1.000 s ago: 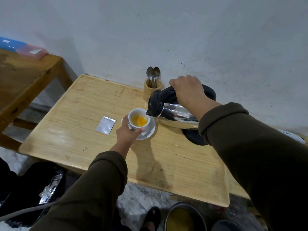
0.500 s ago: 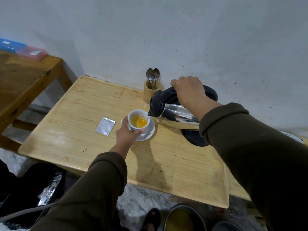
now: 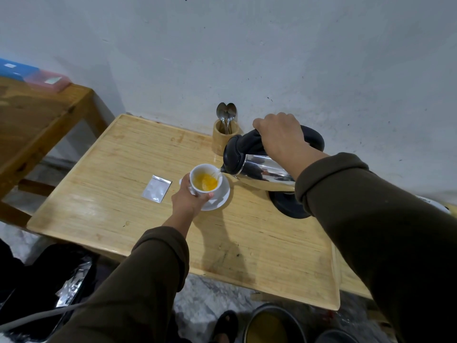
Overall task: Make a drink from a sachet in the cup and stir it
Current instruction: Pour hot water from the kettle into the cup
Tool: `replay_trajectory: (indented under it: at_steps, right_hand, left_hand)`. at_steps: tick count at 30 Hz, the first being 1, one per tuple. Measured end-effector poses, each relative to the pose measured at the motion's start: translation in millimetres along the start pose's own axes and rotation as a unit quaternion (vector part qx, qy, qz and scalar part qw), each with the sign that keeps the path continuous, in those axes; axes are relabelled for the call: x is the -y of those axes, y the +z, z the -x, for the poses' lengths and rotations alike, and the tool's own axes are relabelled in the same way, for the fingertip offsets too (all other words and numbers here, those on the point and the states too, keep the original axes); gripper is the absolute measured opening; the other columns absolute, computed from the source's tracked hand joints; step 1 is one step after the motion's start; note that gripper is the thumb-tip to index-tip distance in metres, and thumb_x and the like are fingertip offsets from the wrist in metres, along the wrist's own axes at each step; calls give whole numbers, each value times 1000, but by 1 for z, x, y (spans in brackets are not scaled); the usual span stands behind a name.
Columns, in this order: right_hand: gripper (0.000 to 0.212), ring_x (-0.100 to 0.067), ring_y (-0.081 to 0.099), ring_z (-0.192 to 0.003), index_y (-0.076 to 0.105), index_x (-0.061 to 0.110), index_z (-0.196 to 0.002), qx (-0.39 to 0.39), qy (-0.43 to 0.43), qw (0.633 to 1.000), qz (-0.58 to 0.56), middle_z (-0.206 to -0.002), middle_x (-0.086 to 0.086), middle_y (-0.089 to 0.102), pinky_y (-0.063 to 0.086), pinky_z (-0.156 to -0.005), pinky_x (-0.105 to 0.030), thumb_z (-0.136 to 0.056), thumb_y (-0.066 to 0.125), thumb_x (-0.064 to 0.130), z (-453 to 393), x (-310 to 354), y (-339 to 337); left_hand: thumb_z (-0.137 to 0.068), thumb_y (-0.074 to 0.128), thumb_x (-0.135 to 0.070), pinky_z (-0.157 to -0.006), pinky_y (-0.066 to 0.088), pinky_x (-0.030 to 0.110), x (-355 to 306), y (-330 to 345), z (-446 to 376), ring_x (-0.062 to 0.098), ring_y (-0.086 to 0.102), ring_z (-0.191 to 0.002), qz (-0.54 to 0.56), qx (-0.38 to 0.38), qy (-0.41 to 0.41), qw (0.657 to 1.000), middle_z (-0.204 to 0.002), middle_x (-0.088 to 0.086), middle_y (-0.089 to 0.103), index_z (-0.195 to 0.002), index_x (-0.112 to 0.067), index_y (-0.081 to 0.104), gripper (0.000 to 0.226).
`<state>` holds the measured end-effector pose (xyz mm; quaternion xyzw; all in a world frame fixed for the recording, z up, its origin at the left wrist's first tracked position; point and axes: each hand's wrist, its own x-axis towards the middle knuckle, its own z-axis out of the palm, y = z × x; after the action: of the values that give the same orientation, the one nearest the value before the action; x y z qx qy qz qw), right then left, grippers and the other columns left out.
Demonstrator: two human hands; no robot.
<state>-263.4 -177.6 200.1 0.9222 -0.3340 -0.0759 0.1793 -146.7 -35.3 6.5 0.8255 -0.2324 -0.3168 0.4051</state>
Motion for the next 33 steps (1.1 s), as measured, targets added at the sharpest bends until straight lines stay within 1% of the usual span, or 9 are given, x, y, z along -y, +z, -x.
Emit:
replay_trajectory:
  at_steps: [2, 4, 14, 17, 20, 22, 27, 32, 33]
  right_hand:
    - [26, -33, 59, -101, 52, 9, -119, -3, 0, 1000, 2, -102, -15, 59, 44, -85, -38, -94, 44, 7, -1, 0, 0]
    - [26, -33, 58, -101, 53, 9, -118, -6, 0, 1000, 4, -107, -15, 61, 43, -85, -38, -94, 44, 6, -1, 0, 0]
    - [26, -32, 58, -101, 52, 9, -120, -13, 1, 1000, 5, -106, -15, 61, 44, -86, -38, -94, 45, 8, -1, 1, 0]
    - [27, -32, 59, -100, 52, 10, -120, -15, 0, 1000, 5, -105, -14, 61, 44, -86, -38, -94, 45, 7, -1, 1, 1]
    - [26, -32, 59, -99, 53, 9, -118, -17, 2, 1000, 2, -101, -15, 60, 44, -85, -38, -94, 45, 7, -2, 2, 2]
    - [25, -32, 59, -99, 53, 9, -117, -19, 2, 1000, 3, -97, -14, 58, 44, -85, -37, -94, 44, 6, -2, 2, 1]
    - [27, -33, 58, -102, 52, 9, -119, -25, -2, 1000, 10, -107, -15, 61, 44, -86, -38, -94, 43, 5, -2, 3, 0]
    - [27, -33, 58, -101, 53, 9, -117, -29, -1, 1000, 10, -105, -14, 62, 43, -85, -38, -94, 42, 5, -2, 3, 1]
    - [26, -33, 59, -100, 53, 9, -117, -30, -2, 999, 11, -105, -14, 62, 43, -85, -38, -94, 42, 5, -2, 4, 1]
  left_hand:
    - [-72, 78, -37, -84, 40, 29, 0, 0, 0, 30, 53, -121, 3, 2, 0, 1000, -131, 7, 56, -141, -26, 33, 83]
    - [-72, 78, -37, -87, 42, 31, -1, 0, 1, 30, 53, -122, 4, 2, -1, 1000, -132, 8, 56, -141, -26, 33, 83]
    - [-72, 78, -36, -83, 39, 27, -3, 0, 2, 30, 52, -122, 7, 4, -4, 1000, -132, 9, 55, -140, -25, 34, 81]
    - [-73, 78, -35, -85, 40, 29, -3, 0, 2, 30, 52, -123, 6, 3, 0, 1000, -132, 8, 55, -139, -25, 35, 80]
    - [-73, 77, -36, -88, 41, 30, -3, -1, 2, 30, 52, -122, 2, 3, 0, 1000, -131, 8, 56, -139, -25, 35, 80]
    - [-73, 77, -36, -86, 41, 29, -3, -1, 2, 29, 53, -121, 1, 3, 0, 1000, -130, 8, 57, -140, -25, 34, 81]
    - [-73, 77, -34, -83, 39, 27, -3, -1, 3, 29, 54, -120, 0, 3, 0, 1000, -130, 7, 58, -140, -25, 34, 80]
    - [-73, 78, -35, -90, 43, 31, -3, -1, 2, 29, 55, -119, -6, 0, 1, 1000, -130, 7, 58, -141, -24, 33, 82]
    - [-73, 78, -35, -89, 43, 31, -3, -1, 3, 29, 55, -119, -5, 0, 2, 1000, -130, 7, 58, -141, -25, 33, 82]
